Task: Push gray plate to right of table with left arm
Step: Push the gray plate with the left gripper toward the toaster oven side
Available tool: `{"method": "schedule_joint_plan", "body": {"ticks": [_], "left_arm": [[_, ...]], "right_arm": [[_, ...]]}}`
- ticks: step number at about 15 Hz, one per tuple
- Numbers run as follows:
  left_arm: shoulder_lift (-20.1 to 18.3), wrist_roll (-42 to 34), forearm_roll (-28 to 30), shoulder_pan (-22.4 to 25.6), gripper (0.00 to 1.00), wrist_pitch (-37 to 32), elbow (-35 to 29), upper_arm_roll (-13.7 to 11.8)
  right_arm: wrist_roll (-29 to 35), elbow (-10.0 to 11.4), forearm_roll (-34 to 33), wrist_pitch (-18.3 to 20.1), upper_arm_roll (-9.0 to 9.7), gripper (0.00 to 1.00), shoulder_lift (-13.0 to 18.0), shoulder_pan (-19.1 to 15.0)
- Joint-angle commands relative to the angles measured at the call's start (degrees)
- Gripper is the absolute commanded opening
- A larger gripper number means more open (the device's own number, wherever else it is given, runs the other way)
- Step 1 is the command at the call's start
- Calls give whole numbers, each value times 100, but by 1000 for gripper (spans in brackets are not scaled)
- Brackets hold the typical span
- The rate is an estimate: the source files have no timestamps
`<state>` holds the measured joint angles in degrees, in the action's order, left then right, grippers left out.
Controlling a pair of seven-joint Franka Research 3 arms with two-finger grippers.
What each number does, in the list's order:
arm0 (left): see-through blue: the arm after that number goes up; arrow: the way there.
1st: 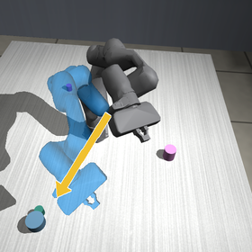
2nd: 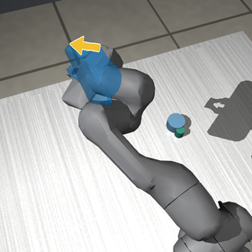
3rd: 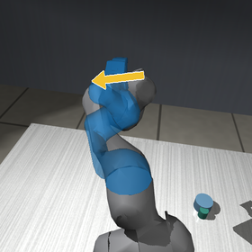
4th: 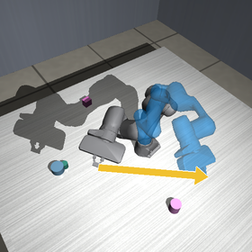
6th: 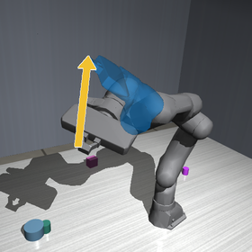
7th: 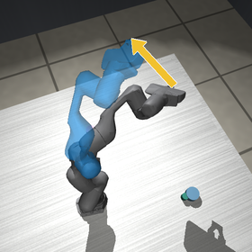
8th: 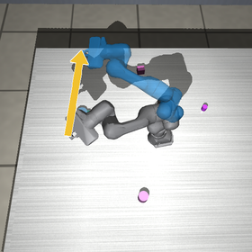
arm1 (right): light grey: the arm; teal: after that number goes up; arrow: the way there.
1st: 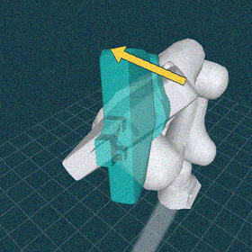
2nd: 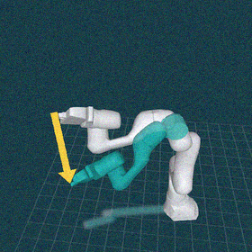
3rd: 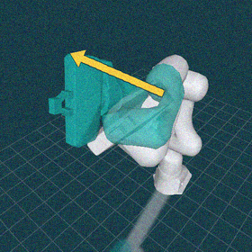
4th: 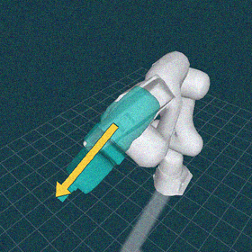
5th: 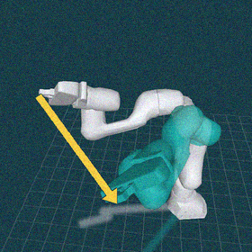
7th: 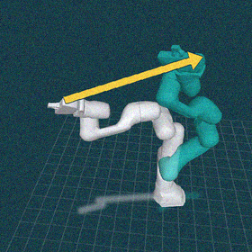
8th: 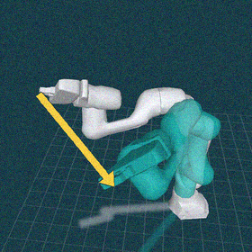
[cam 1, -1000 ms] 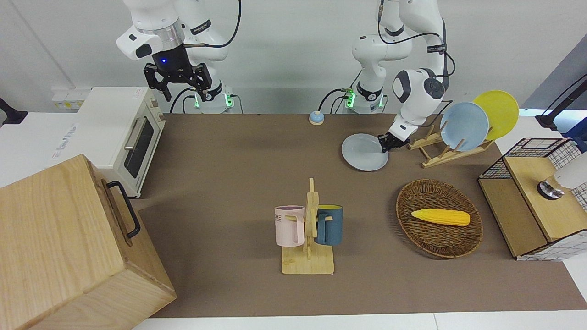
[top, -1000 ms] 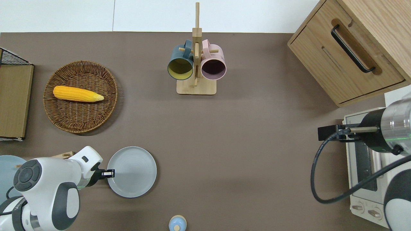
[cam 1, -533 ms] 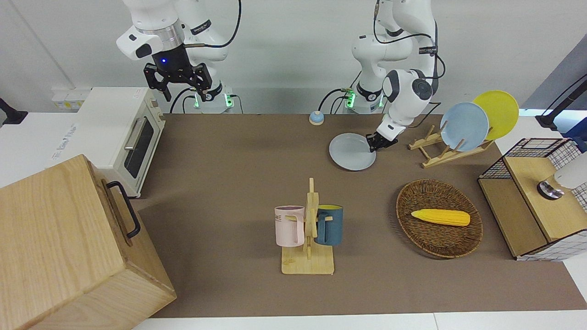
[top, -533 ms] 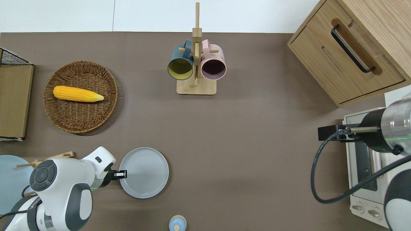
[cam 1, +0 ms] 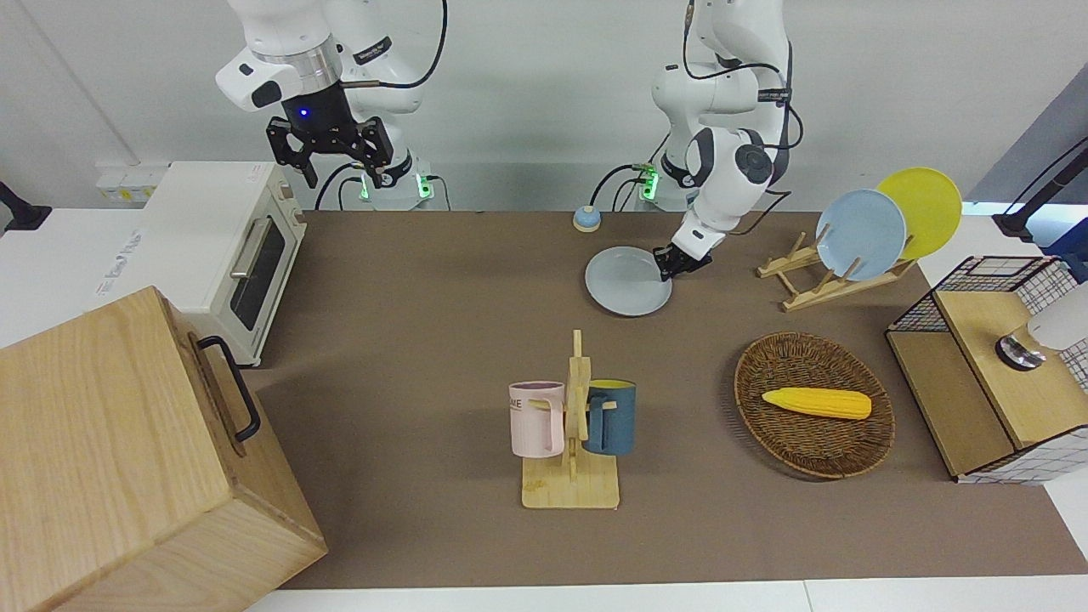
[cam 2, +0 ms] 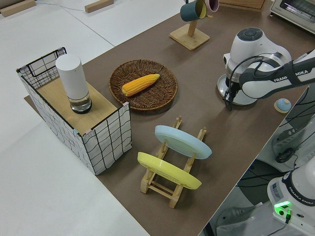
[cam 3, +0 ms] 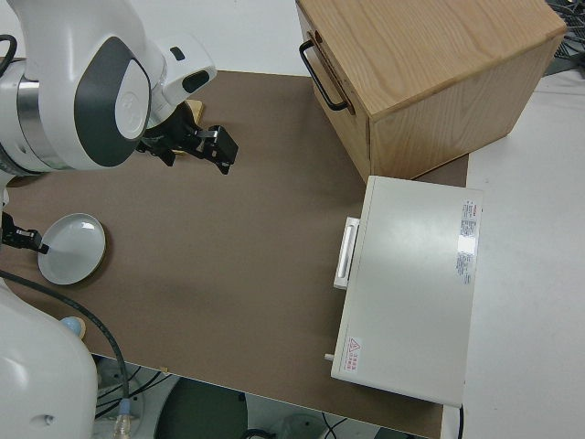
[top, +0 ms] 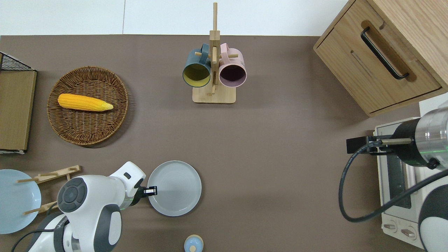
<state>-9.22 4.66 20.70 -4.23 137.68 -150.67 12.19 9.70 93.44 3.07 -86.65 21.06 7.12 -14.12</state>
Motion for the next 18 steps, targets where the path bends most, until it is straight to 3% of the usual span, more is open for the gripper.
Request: {"method": "schedule_joint_plan", "body": {"ticks": [1,11,16,18], "left_arm": [[130,851,303,-191,0,478,-129,679],[394,2046,619,-630,0,1049,-33,1251],[903,2337,803,-1368,0,1427,327,1155],[1105,2320,804,-1702,0,1490,590,892]], "right_arm": [[67,157,124,8,100,996,158,-170],[67,157,124,8,100,996,158,-170],[67,157,124,8,100,996,158,-170],[67,157,124,8,100,996,158,-170]]}}
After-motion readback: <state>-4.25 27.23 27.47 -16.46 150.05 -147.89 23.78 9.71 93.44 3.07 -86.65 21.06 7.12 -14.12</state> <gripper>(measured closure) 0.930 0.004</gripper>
